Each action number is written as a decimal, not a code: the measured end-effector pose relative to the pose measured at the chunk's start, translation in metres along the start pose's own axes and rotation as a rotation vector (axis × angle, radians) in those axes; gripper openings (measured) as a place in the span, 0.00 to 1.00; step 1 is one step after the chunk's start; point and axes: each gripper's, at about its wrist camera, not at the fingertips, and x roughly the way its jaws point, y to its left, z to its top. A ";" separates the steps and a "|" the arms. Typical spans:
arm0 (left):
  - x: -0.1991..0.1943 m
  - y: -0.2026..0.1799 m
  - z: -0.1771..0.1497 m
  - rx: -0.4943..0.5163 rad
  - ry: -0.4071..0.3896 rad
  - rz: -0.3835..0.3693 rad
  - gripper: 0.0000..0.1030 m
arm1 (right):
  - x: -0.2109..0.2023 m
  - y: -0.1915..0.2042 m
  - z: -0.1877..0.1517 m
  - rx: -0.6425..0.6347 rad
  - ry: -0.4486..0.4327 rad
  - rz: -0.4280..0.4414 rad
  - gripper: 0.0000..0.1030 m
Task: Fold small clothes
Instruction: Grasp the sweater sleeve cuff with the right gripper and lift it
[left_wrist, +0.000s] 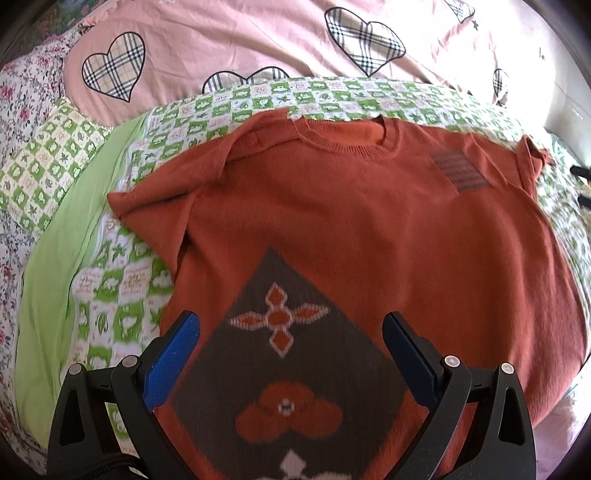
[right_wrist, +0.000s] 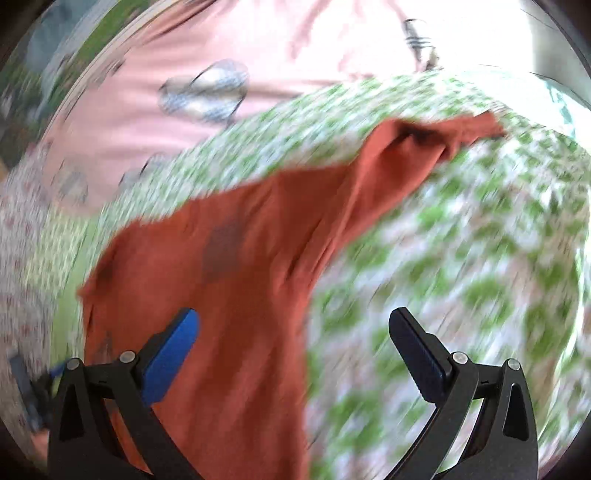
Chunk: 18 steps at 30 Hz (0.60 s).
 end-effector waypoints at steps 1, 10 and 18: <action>0.003 0.000 0.004 -0.004 0.001 -0.001 0.97 | 0.005 -0.010 0.017 0.027 -0.020 0.004 0.99; 0.028 -0.007 0.015 0.003 0.047 -0.003 0.97 | 0.048 -0.091 0.116 0.218 -0.102 -0.082 0.96; 0.056 -0.008 0.018 -0.022 0.115 0.010 0.97 | 0.059 -0.204 0.153 0.457 -0.152 -0.244 0.79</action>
